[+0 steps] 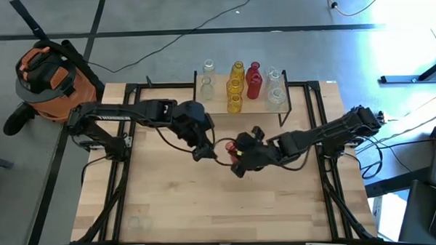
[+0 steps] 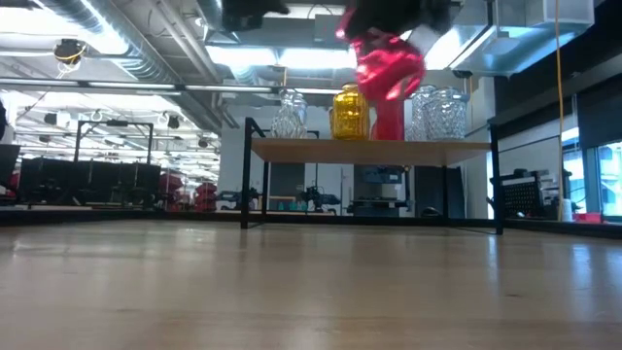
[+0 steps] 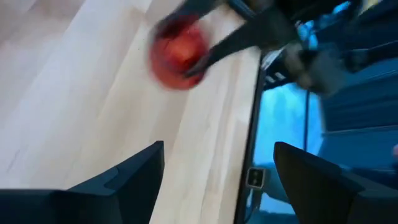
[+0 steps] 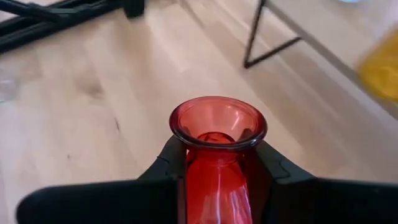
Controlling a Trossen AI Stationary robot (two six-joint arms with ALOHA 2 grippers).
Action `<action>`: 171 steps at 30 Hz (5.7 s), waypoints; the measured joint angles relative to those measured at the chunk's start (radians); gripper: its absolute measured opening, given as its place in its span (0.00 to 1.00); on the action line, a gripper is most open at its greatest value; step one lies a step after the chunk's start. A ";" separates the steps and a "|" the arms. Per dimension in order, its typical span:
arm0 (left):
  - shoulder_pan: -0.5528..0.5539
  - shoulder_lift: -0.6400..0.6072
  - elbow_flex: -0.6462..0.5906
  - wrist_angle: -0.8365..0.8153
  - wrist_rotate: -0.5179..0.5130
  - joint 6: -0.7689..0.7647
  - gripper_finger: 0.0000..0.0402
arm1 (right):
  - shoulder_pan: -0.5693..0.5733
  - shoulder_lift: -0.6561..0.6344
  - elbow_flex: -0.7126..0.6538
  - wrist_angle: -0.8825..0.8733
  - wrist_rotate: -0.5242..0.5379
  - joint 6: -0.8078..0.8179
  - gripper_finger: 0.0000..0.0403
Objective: Sort vases onto shelf
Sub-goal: Put the red vase on the shelf aligned with the other red vase, then put the transparent vase on the shelf aligned with the other transparent vase
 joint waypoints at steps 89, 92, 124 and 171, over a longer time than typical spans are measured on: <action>-0.097 -0.053 -0.003 -0.270 -0.378 0.156 0.73 | -0.343 -0.124 -0.380 0.339 0.568 0.054 0.33; -0.097 -0.053 -0.003 -0.270 -0.378 0.161 0.73 | -0.344 -0.124 -0.381 0.337 0.560 0.045 0.39; -0.098 -0.052 -0.003 -0.272 -0.370 0.133 0.73 | -0.344 -0.163 -0.348 0.332 0.582 0.036 0.54; -0.830 -0.053 -0.003 -0.600 -0.225 -0.722 0.73 | -0.343 -0.343 -0.346 0.756 -0.834 0.096 0.54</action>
